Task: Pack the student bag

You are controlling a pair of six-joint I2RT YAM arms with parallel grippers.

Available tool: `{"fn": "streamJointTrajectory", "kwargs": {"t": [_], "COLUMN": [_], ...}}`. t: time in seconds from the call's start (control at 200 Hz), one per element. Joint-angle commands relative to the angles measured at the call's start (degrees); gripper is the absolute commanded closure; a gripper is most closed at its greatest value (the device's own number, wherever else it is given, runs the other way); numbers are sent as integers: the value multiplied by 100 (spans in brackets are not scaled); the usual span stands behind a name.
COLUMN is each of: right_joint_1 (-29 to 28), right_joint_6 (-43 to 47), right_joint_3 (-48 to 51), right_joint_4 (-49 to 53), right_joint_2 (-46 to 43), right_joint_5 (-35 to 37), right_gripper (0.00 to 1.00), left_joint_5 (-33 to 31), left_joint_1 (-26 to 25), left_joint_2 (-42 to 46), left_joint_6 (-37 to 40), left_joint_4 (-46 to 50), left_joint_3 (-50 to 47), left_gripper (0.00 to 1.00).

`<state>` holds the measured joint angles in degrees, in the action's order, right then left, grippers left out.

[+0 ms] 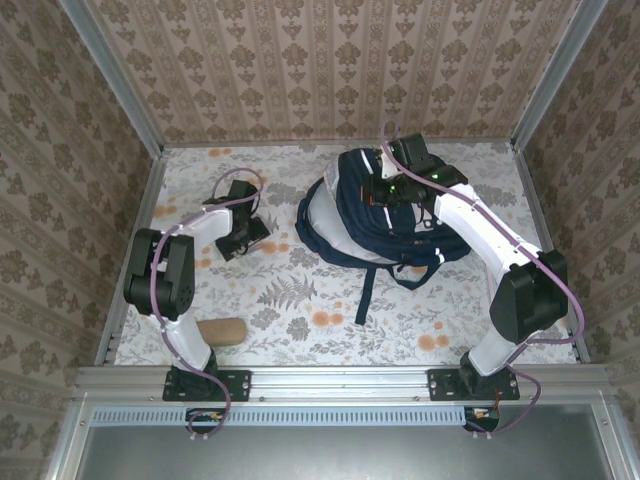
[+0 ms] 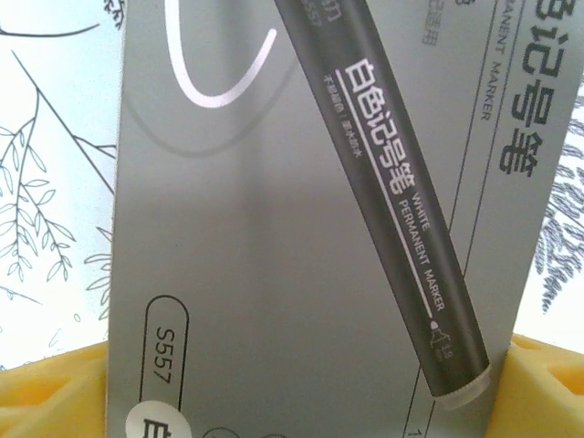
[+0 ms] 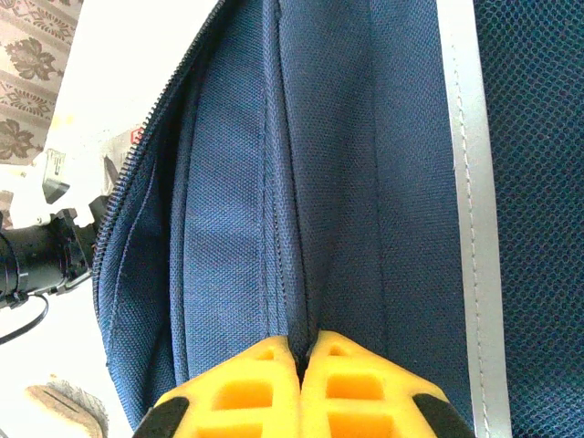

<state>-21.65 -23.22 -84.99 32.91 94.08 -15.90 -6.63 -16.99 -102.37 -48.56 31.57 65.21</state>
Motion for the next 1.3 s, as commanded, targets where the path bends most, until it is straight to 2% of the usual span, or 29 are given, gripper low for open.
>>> {"fn": "streamJointTrajectory", "kwargs": {"t": [0.0, 0.195, 0.225, 0.395, 0.56, 0.835, 1.025, 1.295], "right_joint_1": [-28, 375, 430, 728, 808, 820, 819, 884], "right_joint_6": [-211, -557, -602, -861, -937, -1110, -1137, -1070], "right_joint_3": [-51, -56, -57, -61, -71, -31, -14, -10], "right_joint_4": [-271, -501, -534, -670, -694, -842, -843, -778], "right_joint_2": [-278, -564, -611, -755, -806, -852, -843, -764], "right_joint_5": [-360, -824, -880, -1301, -1389, -1589, -1637, -1567], "right_gripper": [97, 98, 98, 98, 98, 98, 98, 98], "left_joint_5": [80, 143, 145, 150, 125, 340, 449, 670], "left_joint_1": [-232, -875, -1146, -1850, -2371, -2663, -2744, -3039], "left_joint_2": [384, 633, 631, 427, 57, -1119, -1908, -1847], "left_joint_6": [124, -132, -181, -425, -436, -199, -172, -550], "left_joint_4": [206, 313, 314, 186, -165, -561, -334, -360], "left_joint_3": [76, 527, 641, 1300, 1846, 2888, 3715, 3272], "left_gripper": [15, 15, 15, 15, 15, 15, 15, 15]}}
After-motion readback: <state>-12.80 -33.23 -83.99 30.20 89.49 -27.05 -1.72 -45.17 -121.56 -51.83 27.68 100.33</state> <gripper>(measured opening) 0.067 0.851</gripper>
